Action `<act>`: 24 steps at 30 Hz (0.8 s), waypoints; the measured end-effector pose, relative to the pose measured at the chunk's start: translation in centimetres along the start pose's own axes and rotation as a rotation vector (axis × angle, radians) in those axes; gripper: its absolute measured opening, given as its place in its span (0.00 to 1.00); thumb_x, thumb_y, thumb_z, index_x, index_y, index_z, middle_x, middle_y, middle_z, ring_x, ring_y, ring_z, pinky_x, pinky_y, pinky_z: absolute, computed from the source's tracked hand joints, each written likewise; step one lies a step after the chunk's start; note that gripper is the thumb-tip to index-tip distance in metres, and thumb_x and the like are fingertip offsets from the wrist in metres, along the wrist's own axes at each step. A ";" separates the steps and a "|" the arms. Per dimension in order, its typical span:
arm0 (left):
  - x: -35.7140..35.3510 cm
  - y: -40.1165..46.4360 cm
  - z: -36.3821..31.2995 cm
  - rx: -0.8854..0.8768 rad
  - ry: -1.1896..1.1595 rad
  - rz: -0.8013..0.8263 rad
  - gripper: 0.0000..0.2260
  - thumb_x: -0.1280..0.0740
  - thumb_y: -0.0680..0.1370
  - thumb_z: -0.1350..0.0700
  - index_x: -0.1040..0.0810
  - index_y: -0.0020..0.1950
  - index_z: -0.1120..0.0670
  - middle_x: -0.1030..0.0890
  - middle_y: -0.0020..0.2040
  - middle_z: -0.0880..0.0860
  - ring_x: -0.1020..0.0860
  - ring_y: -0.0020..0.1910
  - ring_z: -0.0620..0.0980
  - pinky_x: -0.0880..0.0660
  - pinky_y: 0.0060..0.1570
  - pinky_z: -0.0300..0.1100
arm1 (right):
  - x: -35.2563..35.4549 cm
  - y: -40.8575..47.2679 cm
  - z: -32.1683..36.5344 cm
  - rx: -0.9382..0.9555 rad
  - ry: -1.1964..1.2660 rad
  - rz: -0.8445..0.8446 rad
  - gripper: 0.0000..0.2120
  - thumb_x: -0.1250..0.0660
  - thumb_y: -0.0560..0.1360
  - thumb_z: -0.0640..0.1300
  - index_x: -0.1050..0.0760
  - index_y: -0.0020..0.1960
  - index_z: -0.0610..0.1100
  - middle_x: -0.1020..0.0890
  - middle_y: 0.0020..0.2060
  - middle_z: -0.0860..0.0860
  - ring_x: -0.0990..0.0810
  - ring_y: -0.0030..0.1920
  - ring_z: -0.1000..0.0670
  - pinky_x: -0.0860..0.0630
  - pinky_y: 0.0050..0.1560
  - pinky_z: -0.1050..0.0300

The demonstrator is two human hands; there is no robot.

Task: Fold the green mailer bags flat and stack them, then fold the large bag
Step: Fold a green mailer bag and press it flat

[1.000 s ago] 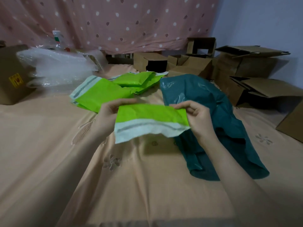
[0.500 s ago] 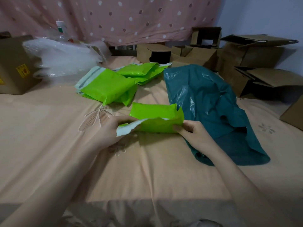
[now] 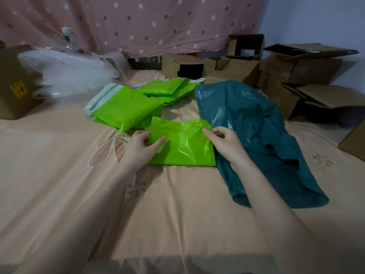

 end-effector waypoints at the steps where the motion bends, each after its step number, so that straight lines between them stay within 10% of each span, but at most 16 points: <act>1: -0.4 0.1 0.3 0.029 -0.013 0.028 0.18 0.32 0.74 0.43 0.21 0.45 0.60 0.21 0.45 0.59 0.24 0.46 0.53 0.31 0.45 0.45 | -0.2 0.2 -0.3 -0.024 0.027 -0.004 0.16 0.32 0.75 0.50 0.22 0.47 0.35 0.21 0.38 0.48 0.24 0.40 0.52 0.28 0.43 0.59; 9: 0.5 0.4 -0.8 0.154 -0.580 -0.078 0.11 0.33 0.76 0.50 0.23 0.38 0.55 0.23 0.35 0.45 0.26 0.36 0.39 0.30 0.38 0.33 | 0.1 0.3 0.2 0.057 0.329 -0.086 0.06 0.32 0.74 0.38 0.22 0.48 0.35 0.18 0.40 0.48 0.20 0.39 0.58 0.25 0.41 0.68; 14: 1.1 1.1 -1.9 0.055 -0.688 -0.077 0.07 0.33 0.76 0.51 0.16 0.41 0.44 0.18 0.54 0.51 0.24 0.60 0.50 0.31 0.65 0.52 | 0.3 -0.3 1.6 0.146 0.470 -0.047 0.05 0.31 0.72 0.35 0.21 0.48 0.39 0.16 0.41 0.51 0.18 0.43 0.58 0.24 0.44 0.67; 24: 1.6 0.1 -3.6 -0.007 -0.752 -0.049 0.08 0.34 0.73 0.49 0.15 0.43 0.42 0.21 0.61 0.54 0.26 0.65 0.51 0.32 0.67 0.52 | -0.1 -0.6 2.5 0.146 0.612 -0.022 0.13 0.29 0.66 0.48 0.19 0.48 0.44 0.15 0.45 0.51 0.18 0.48 0.53 0.23 0.48 0.62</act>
Point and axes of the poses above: each hand's wrist, its own y-axis towards the middle knuckle, its own x-axis out of the back of the hand, z = x × y, the point moved 10 cm from there along y, towards the middle knuckle
